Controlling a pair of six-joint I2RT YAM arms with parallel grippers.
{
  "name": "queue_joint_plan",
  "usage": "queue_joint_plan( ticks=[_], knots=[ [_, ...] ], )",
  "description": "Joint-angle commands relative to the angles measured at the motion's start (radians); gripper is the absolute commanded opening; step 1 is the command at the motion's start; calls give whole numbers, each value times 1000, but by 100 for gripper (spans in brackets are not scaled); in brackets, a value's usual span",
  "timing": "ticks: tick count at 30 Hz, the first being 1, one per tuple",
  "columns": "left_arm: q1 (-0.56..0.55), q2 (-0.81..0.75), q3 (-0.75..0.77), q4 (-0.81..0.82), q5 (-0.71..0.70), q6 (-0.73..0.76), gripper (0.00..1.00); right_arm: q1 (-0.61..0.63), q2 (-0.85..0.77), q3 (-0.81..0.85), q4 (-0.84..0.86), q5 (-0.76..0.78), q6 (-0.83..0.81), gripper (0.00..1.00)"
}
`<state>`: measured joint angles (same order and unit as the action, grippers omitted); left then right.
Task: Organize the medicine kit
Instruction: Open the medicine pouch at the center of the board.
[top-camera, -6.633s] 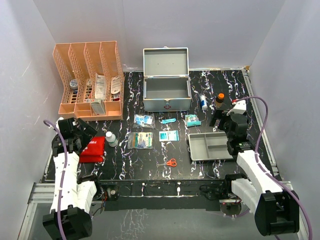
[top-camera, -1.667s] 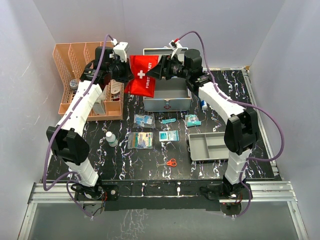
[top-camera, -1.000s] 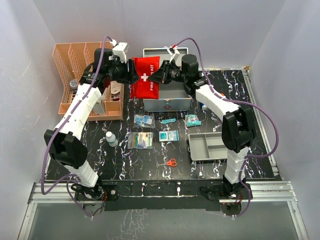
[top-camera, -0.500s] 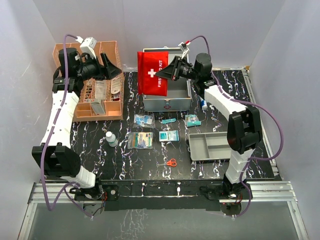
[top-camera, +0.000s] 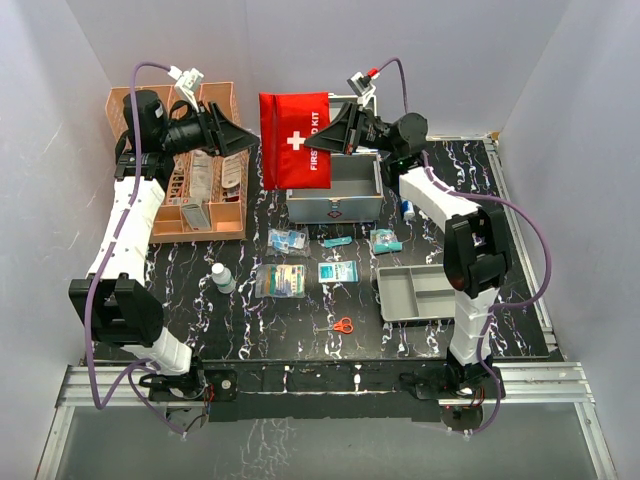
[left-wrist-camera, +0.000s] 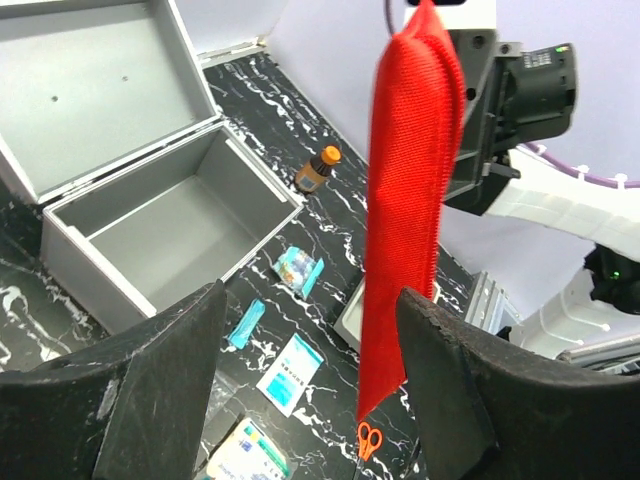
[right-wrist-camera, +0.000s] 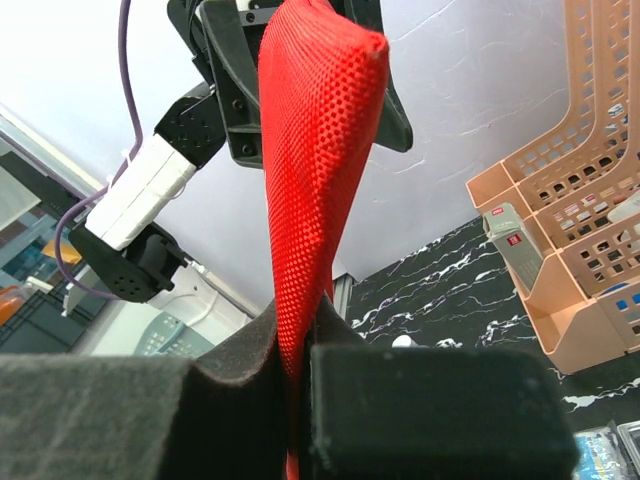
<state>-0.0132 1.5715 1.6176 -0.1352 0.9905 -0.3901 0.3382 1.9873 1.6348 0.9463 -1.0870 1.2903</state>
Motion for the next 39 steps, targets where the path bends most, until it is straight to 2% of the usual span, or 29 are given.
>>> queue_joint_plan(
  ticks=[1, 8, 19, 30, 39],
  knots=[
    [2, -25, 1, 80, 93, -47, 66, -4, -2, 32, 100, -4, 39, 0],
    [2, -30, -19, 109, 135, -83, 64, -5, 18, 41, 119, 1, 48, 0],
    [-2, -16, -62, 304, 174, -245, 58, -3, 24, 45, 139, -5, 69, 0],
    [-43, -33, -93, 272, 193, -206, 54, -1, 23, 47, 165, 3, 87, 0],
    [-74, -16, -87, 325, 197, -230, 49, 5, 19, 42, 172, 6, 90, 0]
  ],
)
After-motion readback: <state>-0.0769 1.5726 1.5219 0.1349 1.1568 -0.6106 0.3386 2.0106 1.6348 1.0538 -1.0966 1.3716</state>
